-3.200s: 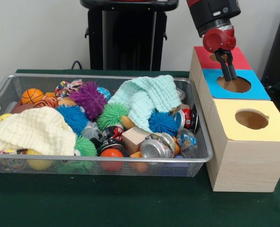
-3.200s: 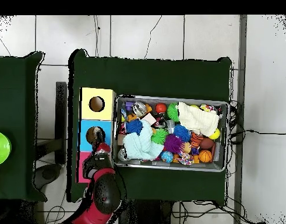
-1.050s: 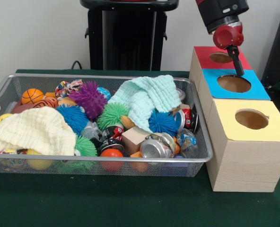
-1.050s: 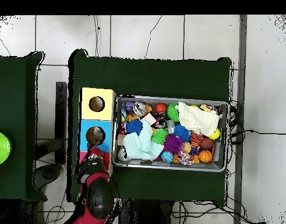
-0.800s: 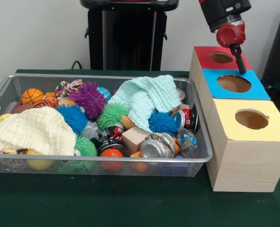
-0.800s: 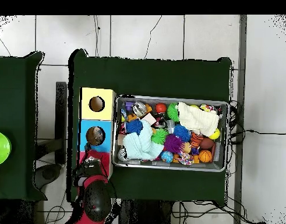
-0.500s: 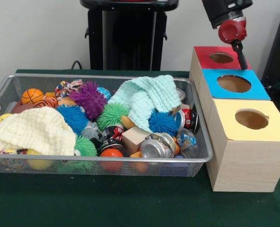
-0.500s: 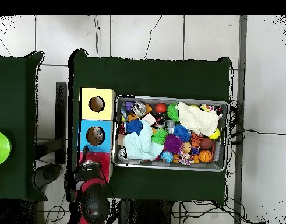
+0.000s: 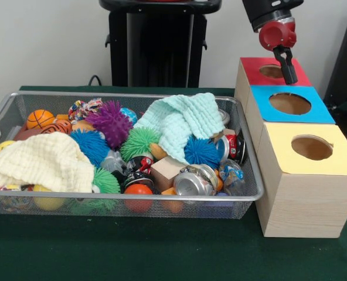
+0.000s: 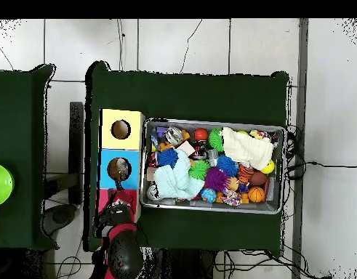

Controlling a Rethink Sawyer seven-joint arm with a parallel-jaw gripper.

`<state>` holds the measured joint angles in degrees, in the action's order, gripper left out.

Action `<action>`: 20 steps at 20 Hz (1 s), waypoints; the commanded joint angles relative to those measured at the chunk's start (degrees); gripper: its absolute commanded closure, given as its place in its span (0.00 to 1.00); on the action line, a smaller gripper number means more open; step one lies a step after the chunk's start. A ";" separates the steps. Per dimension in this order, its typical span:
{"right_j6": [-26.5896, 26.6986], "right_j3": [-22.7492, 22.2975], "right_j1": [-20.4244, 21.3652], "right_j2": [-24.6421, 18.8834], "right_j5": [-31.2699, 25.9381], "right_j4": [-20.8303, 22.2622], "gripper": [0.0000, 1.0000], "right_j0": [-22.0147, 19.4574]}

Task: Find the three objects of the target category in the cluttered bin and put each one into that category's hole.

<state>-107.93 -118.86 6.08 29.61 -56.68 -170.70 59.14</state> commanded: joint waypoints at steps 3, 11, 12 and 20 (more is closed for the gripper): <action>-6.51 1.89 0.65 -4.41 -4.07 -2.14 0.00 -0.86; -13.70 -11.87 13.90 3.15 6.69 20.04 0.00 3.26; -17.17 -14.47 18.95 7.50 7.97 32.47 0.00 1.43; -20.41 -16.21 25.11 21.25 3.75 63.72 0.00 -5.96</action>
<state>-110.85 -130.90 24.10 44.80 -54.94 -122.63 57.67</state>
